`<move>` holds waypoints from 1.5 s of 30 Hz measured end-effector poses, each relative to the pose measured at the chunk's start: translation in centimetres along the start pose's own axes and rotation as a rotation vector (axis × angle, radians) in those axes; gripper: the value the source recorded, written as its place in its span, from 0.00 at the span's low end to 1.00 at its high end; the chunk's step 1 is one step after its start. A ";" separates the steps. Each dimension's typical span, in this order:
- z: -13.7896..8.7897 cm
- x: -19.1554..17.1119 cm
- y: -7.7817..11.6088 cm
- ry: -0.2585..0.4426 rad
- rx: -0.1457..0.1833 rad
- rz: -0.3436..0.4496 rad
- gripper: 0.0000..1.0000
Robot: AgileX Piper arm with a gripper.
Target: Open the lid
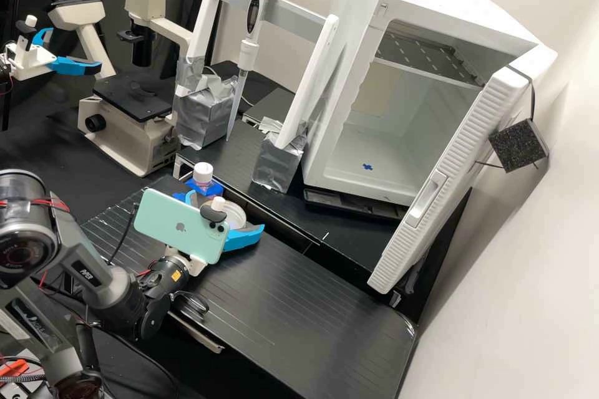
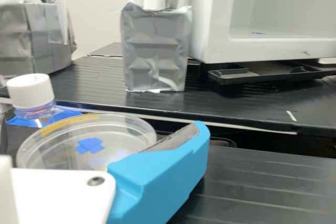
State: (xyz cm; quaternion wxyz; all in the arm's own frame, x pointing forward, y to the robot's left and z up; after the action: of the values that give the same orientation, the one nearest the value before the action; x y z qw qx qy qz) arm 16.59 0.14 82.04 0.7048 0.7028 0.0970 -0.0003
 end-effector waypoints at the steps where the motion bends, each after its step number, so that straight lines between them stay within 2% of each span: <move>1: 0.0 0.0 -0.1 0.000 0.003 -0.004 0.00; 5: 0.0 0.1 -0.2 0.001 0.008 -0.008 0.00; 33: 0.0 0.0 0.1 -0.002 -0.007 0.009 0.00; 45: -1.4 -1.5 1.7 0.038 0.000 0.104 0.00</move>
State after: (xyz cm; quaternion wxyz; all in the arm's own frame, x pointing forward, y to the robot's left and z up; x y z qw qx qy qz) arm 15.17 1.37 83.90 0.7018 0.7068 0.0739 0.0496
